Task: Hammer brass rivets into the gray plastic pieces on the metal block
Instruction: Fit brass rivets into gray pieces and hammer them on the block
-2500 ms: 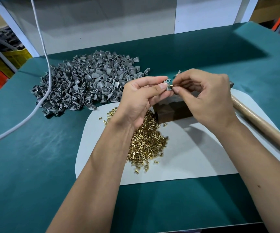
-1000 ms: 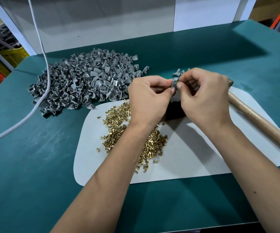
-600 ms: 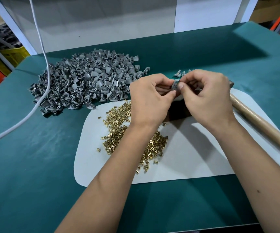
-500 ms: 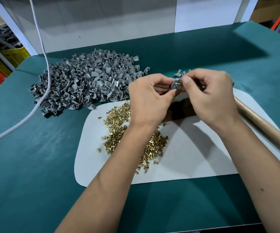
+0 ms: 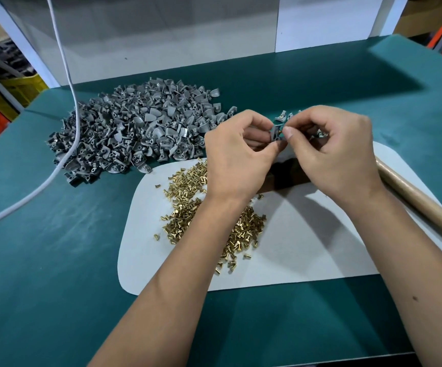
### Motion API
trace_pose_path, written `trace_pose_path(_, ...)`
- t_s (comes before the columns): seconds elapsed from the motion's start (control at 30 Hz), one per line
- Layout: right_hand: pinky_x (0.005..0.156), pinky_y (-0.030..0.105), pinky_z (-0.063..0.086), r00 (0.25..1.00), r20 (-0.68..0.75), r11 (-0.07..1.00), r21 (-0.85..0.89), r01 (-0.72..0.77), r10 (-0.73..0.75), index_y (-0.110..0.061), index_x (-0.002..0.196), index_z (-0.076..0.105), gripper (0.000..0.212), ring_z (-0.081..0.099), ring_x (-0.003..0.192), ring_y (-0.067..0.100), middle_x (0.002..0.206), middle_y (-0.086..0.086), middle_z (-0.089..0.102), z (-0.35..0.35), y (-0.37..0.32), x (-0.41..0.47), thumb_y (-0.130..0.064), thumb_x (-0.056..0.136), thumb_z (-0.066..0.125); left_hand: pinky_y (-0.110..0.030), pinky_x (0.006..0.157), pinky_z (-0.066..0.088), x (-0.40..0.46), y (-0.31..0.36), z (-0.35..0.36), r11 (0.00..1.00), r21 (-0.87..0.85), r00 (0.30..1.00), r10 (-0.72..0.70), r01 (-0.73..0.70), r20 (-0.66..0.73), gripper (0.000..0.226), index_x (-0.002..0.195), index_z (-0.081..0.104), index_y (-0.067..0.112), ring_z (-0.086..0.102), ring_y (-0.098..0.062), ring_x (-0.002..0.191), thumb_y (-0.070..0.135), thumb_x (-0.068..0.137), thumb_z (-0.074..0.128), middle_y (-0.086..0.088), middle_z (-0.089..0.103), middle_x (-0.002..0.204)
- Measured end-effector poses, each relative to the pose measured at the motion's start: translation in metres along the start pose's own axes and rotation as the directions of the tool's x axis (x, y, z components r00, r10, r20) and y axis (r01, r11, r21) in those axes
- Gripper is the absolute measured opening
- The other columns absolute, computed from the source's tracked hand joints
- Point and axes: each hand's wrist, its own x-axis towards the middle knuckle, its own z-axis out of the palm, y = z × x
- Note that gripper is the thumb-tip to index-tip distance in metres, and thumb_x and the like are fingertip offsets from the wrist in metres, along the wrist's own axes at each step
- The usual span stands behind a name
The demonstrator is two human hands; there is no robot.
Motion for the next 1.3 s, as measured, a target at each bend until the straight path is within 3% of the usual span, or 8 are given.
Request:
trace_pose_path(0.17,0.073,0.025,0.050,0.994,0.010,0.989,-0.097,0.111,-0.111,-0.008,0.089,0.074,0.004,0.063,0.077,0.017,0.084,0.004,0.070,-0.001,0.007,0.002,-0.008,0.089,0.070,-0.038,0.080,0.063,0.001,-0.001,0.000,1.000,-0.003,0.999,0.014,-0.014,0.030,0.019,0.099,0.080,0.012,0.075,-0.009,0.080,0.009,0.080,0.084,0.002,0.078,0.085)
trace_pose_path(0.27,0.075,0.016,0.043,0.986,0.005,0.978,-0.124,0.166,-0.166,-0.009,0.096,0.076,0.007,0.058,0.082,0.014,0.091,0.004,0.063,-0.003,0.009,0.002,-0.010,0.090,0.073,-0.039,0.084,0.062,0.006,-0.003,-0.007,0.999,0.034,0.997,0.029,-0.032,0.074,0.014,0.102,0.082,0.012,0.074,-0.006,0.086,0.013,0.090,0.074,0.005,0.079,0.091)
trace_pose_path(0.4,0.080,0.034,0.050,0.976,0.065,0.971,-0.108,0.215,-0.208,-0.011,0.096,0.079,0.007,0.061,0.091,0.022,0.093,0.005,0.065,-0.001,0.011,0.003,-0.010,0.090,0.074,-0.041,0.087,0.059,0.010,-0.005,-0.013,0.997,0.073,0.986,0.028,-0.040,0.162,0.015,0.101,0.082,0.012,0.072,-0.011,0.089,0.013,0.094,0.068,0.003,0.078,0.091)
trace_pose_path(0.5,0.078,0.033,0.049,0.975,0.103,0.974,-0.093,0.208,-0.198,-0.011,0.093,0.078,0.005,0.060,0.089,0.022,0.090,0.003,0.067,-0.001,0.013,0.003,-0.010,0.089,0.075,-0.035,0.082,0.057,0.010,-0.005,-0.015,0.995,0.074,0.976,0.046,-0.063,0.214,0.015,0.098,0.080,0.009,0.067,-0.008,0.081,0.012,0.098,0.065,0.007,0.074,0.084)
trace_pose_path(0.63,0.075,0.022,0.043,0.978,0.155,0.988,-0.043,0.148,-0.140,-0.009,0.089,0.074,0.003,0.058,0.083,0.019,0.087,0.001,0.064,-0.001,0.011,0.003,-0.007,0.087,0.075,-0.028,0.072,0.051,0.012,-0.008,-0.017,0.999,-0.003,0.960,0.040,-0.041,0.278,0.019,0.097,0.077,0.004,0.060,-0.005,0.072,0.010,0.102,0.060,0.006,0.069,0.077)
trace_pose_path(0.73,0.075,0.022,0.044,0.986,0.145,0.997,0.007,0.081,-0.081,-0.009,0.089,0.072,0.003,0.058,0.081,0.018,0.086,0.002,0.064,0.000,0.009,0.003,-0.006,0.088,0.073,-0.016,0.066,0.048,0.011,-0.009,-0.015,0.988,-0.145,0.964,-0.013,0.054,0.266,0.019,0.101,0.076,0.002,0.060,-0.001,0.071,0.007,0.103,0.058,0.009,0.067,0.076)
trace_pose_path(1.0,0.077,0.025,0.048,0.997,0.075,1.000,0.025,-0.001,-0.001,-0.008,0.091,0.070,0.002,0.060,0.084,0.016,0.089,0.003,0.067,-0.001,0.003,0.002,-0.008,0.092,0.068,-0.038,0.093,0.059,0.011,-0.012,-0.018,0.887,-0.416,0.948,-0.068,0.200,0.312,0.031,0.112,0.073,0.004,0.073,-0.023,0.095,-0.009,0.084,0.075,-0.013,0.078,0.099)
trace_pose_path(1.3,0.076,0.021,0.050,0.996,0.088,0.999,0.038,-0.024,0.020,-0.009,0.095,0.073,0.008,0.064,0.082,0.013,0.088,0.000,0.072,0.001,0.003,0.001,-0.009,0.093,0.066,-0.029,0.079,0.061,0.012,-0.013,-0.019,0.852,-0.477,0.956,-0.084,0.216,0.282,0.026,0.096,0.076,0.001,0.077,-0.022,0.081,-0.014,0.076,0.078,-0.011,0.079,0.088)
